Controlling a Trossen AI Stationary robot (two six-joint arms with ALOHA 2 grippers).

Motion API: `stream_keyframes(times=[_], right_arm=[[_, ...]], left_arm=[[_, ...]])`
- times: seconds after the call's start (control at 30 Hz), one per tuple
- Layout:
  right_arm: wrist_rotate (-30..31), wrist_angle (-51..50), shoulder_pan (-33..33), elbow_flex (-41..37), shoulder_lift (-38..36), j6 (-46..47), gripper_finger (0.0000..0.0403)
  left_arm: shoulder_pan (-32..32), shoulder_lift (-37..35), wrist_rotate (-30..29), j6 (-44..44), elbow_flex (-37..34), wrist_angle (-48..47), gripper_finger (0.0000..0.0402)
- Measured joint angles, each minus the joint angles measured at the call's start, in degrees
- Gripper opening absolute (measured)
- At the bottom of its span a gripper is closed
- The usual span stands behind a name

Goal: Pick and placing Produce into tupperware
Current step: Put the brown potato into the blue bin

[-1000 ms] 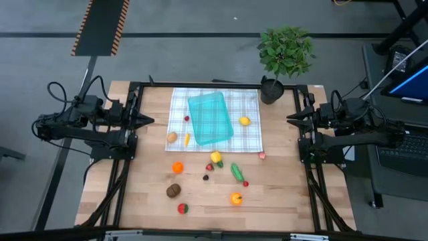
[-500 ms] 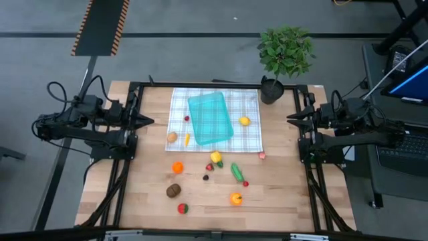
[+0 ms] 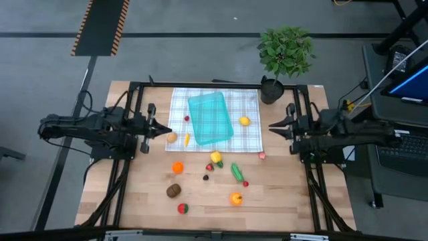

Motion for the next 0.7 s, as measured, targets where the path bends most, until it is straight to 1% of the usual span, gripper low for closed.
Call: stream_keyframes(times=[0.07, 0.2, 0.33, 0.4, 0.6, 0.7], right_arm=[[0.76, 4.16, 0.02, -3.26, 0.00, 0.04, 0.0062], [5.14, 11.02, 0.00, -8.69, 0.00, 0.29, 0.0062], [5.48, 13.99, 0.00, -11.74, 0.00, 0.45, 0.0062], [5.49, 13.96, 0.00, -12.42, 0.00, 0.93, 0.0062], [5.49, 14.13, 0.00, -12.59, 0.00, 1.77, 0.0062], [5.48, 14.08, 0.00, -12.59, 0.00, 0.26, 0.0062]], left_arm=[[0.00, 0.06, -0.03, 0.02, -3.15, 4.39, 0.0000], [0.00, 0.06, -0.04, -0.09, -9.11, 11.47, 0.0000], [0.00, 0.07, -0.07, -0.35, -13.50, 14.76, 0.0000], [0.00, 0.06, -0.70, -0.09, -14.46, 15.37, 0.0000], [0.00, 0.06, -5.33, -0.04, -14.68, 15.50, 0.0000], [0.02, 0.06, -6.74, -0.04, -14.68, 15.50, 0.0000]])
